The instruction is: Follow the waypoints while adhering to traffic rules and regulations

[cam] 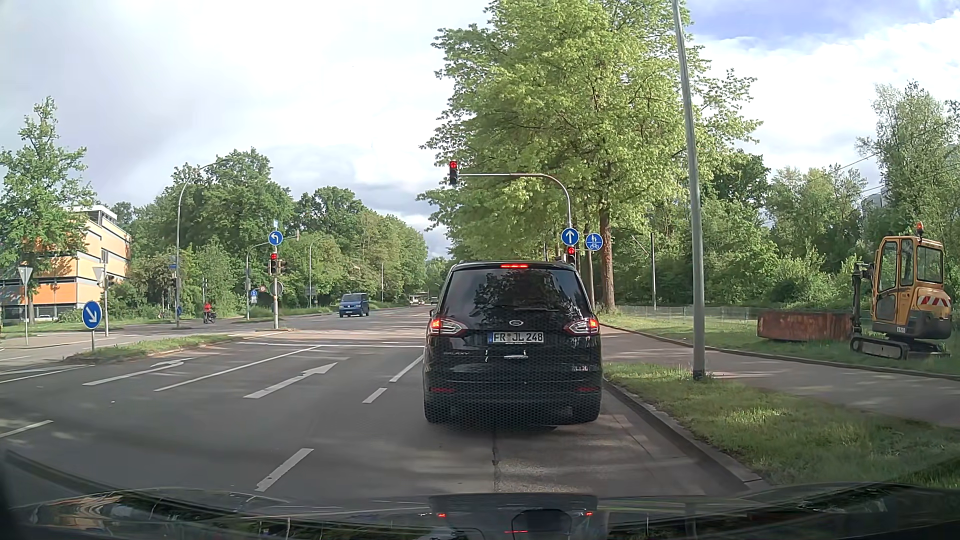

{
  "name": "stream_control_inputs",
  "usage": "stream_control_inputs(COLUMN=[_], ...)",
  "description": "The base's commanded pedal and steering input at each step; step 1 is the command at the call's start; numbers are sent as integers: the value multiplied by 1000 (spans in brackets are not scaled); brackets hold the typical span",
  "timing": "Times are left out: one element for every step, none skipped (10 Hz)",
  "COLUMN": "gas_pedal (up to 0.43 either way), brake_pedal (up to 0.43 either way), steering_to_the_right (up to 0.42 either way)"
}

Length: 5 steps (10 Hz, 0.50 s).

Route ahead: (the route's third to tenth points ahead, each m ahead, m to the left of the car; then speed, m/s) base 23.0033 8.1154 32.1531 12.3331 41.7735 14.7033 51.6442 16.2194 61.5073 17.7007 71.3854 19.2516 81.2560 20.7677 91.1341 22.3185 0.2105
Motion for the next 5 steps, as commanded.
stream_control_inputs(gas_pedal=[0,0,0,0,0], brake_pedal=[104,104,104,104,104], steering_to_the_right=[6,6,6,6,6])
